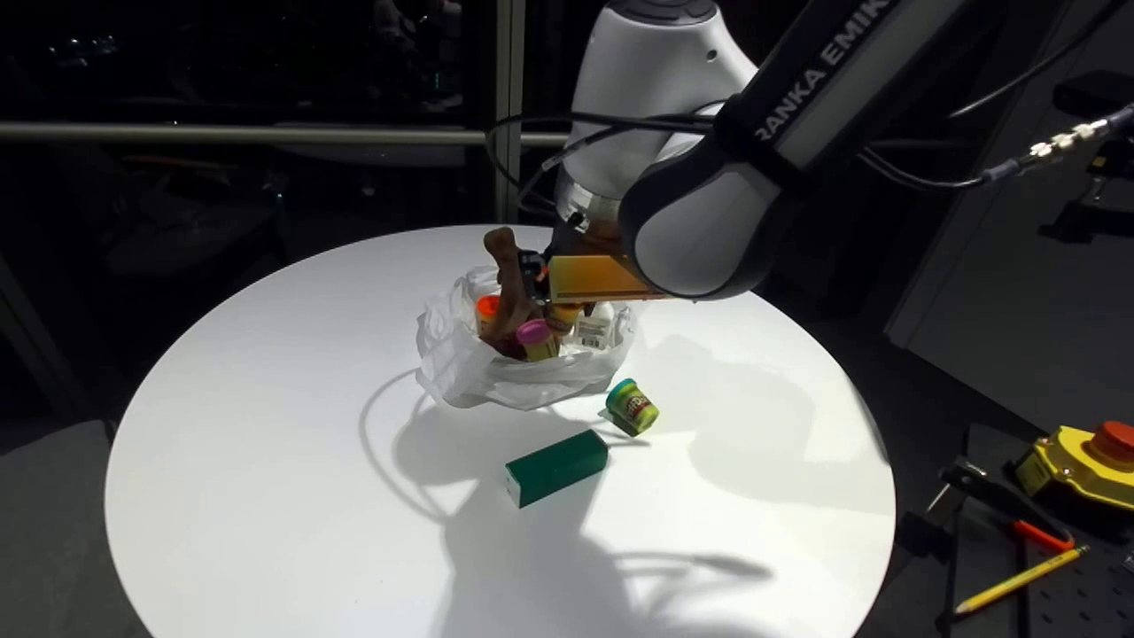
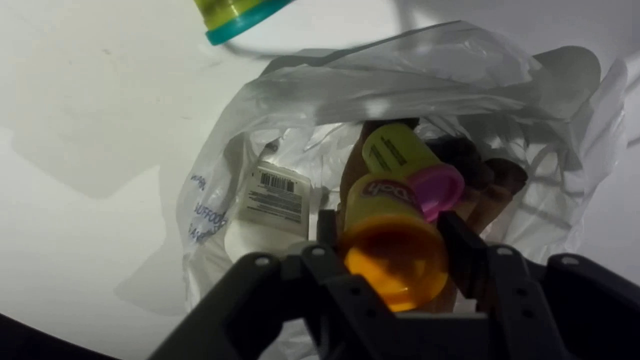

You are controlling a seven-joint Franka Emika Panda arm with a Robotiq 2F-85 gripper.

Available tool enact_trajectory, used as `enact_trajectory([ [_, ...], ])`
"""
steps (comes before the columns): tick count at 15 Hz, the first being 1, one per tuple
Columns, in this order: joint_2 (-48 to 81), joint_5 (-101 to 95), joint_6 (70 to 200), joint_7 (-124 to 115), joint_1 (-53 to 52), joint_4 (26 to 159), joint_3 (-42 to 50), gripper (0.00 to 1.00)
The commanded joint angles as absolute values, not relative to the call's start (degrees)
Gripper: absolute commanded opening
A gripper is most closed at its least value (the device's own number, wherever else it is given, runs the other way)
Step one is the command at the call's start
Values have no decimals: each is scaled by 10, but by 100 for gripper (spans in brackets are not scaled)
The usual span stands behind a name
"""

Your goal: Put the containers, reindeer toy and green block inside the white plastic bag

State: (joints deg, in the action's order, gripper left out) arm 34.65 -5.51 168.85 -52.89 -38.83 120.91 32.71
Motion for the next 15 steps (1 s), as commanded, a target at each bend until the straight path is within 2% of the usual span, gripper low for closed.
enact_trajectory([
  [1,411,-51,1656,-560,-382,1136,316,28],
  [7,445,-58,1650,-606,-390,1100,356,28],
  [12,468,-62,1595,-634,-384,1078,344,28],
  [13,470,-63,1587,-638,-382,1074,335,78],
  [15,471,-69,1574,-656,-389,1068,326,86],
])
